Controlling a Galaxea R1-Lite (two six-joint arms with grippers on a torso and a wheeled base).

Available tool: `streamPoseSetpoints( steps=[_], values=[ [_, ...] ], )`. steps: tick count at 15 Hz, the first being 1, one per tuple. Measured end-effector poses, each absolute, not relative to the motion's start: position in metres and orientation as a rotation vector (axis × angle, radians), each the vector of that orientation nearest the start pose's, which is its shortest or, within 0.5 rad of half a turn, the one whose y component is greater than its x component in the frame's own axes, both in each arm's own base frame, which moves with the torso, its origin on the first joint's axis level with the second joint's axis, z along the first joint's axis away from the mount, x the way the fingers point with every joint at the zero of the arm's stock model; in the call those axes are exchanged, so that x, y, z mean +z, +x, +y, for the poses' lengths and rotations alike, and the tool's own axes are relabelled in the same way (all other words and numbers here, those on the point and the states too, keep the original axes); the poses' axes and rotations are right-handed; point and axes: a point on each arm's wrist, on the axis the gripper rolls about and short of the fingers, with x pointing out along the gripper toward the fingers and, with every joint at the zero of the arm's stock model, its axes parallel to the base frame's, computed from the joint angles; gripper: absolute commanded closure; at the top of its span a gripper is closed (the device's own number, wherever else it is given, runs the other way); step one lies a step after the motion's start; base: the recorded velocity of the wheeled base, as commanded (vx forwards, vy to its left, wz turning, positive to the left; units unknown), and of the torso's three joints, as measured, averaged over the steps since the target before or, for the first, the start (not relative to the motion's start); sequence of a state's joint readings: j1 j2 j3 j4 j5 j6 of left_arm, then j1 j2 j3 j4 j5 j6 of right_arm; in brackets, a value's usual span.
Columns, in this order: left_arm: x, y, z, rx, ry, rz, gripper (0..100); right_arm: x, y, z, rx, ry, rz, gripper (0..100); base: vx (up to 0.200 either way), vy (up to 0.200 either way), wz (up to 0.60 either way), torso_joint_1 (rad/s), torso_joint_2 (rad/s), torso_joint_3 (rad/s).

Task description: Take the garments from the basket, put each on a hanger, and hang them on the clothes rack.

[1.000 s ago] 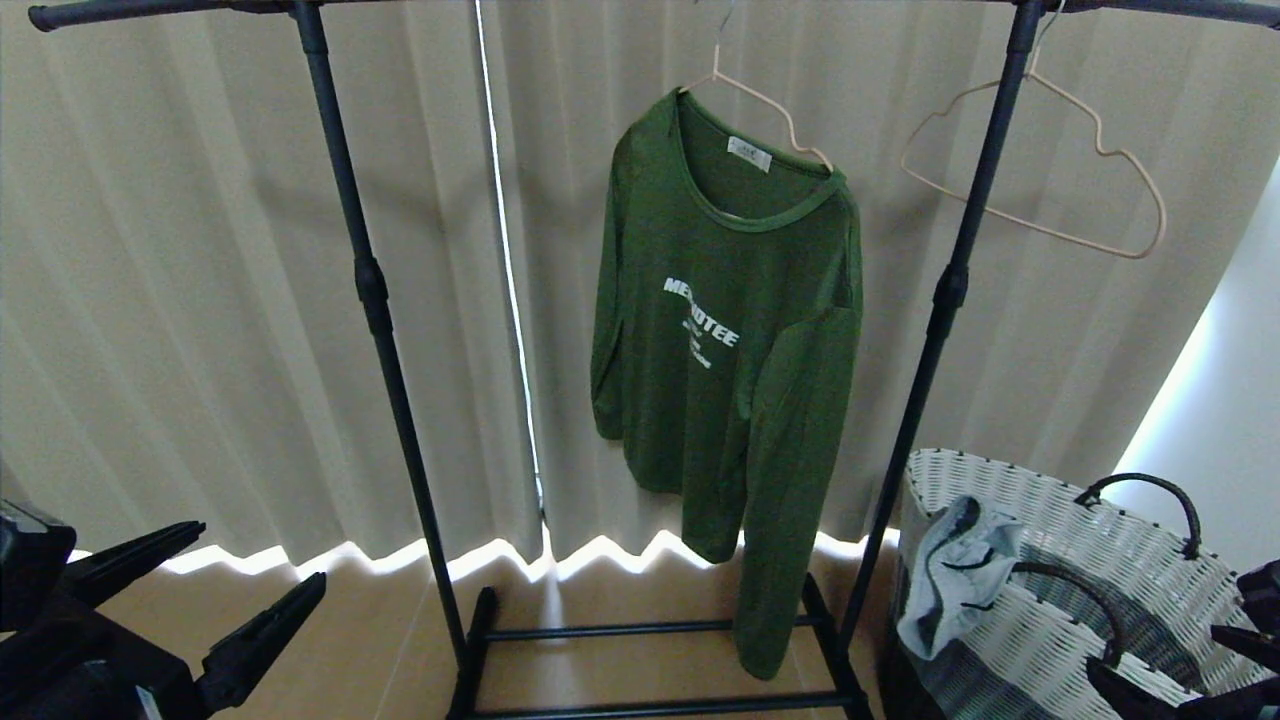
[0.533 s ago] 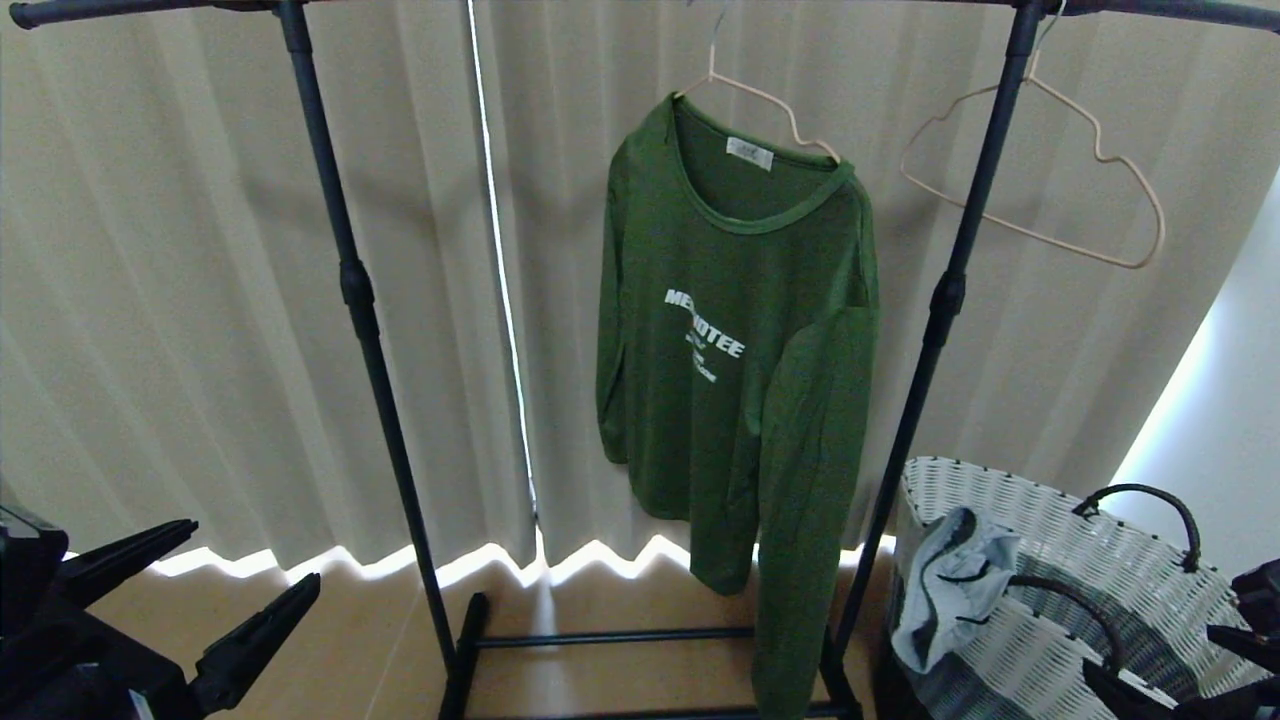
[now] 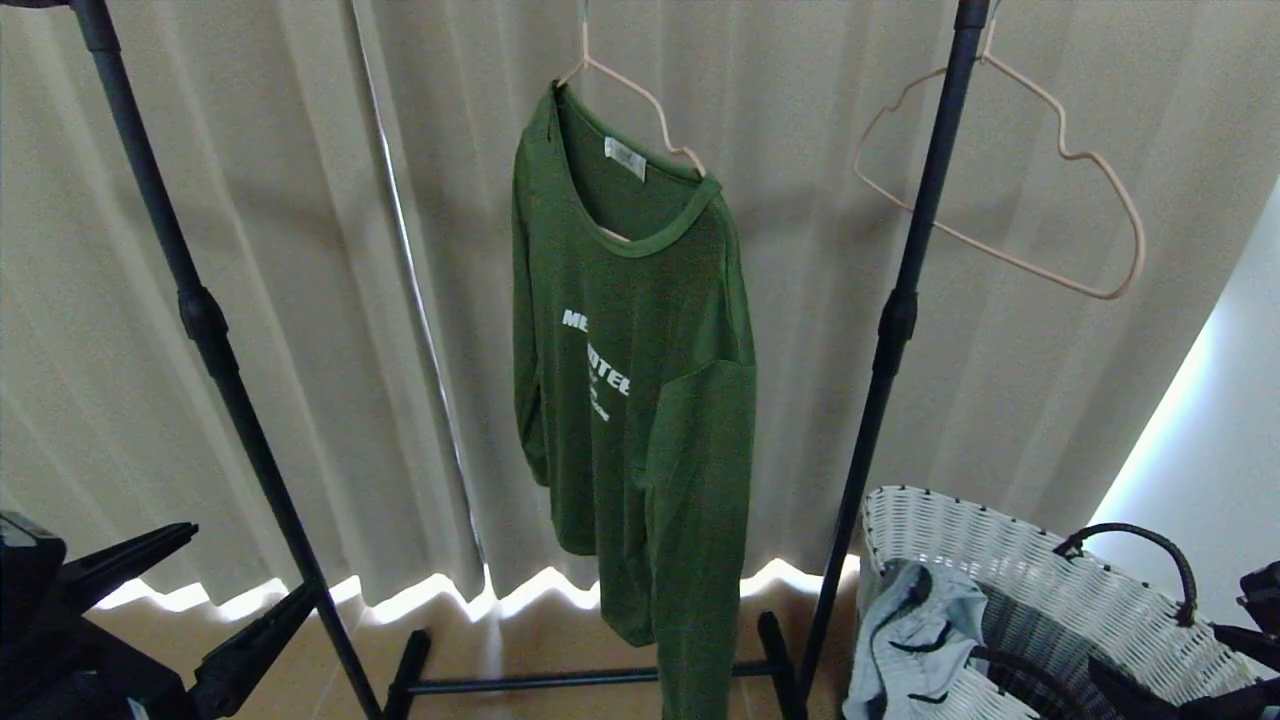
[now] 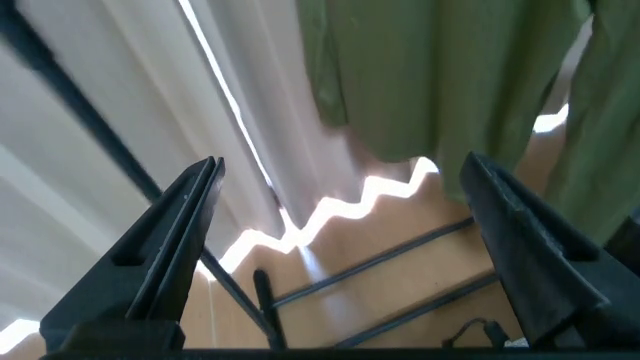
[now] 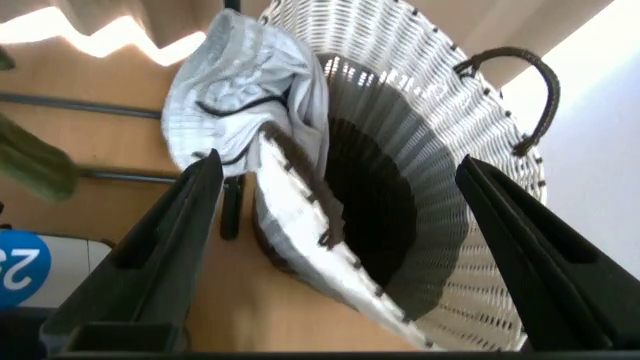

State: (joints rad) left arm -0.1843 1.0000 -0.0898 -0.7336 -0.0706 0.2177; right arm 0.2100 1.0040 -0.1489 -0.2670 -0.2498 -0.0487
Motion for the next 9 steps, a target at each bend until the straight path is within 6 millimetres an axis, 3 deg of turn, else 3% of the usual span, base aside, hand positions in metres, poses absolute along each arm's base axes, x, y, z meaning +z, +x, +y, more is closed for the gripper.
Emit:
streamPoseSetpoints(
  steps=[6, 9],
  values=[
    [0.1453, 0.1037, -0.0209, -0.27, 0.22, 0.138, 0, 0.1149, 0.0924, 0.0141, -0.019, -0.197, 0.567, 0, 0.0, 0.0, 0.0, 0.0, 0.0, 0.0],
    [0.1454, 0.1035, -0.0209, -0.271, 0.219, 0.137, 0, 0.1146, 0.0932, 0.0144, 0.003, -0.268, 0.577, 0, 0.2, 0.0, 0.0, -0.004, 0.0, 0.002]
  ],
)
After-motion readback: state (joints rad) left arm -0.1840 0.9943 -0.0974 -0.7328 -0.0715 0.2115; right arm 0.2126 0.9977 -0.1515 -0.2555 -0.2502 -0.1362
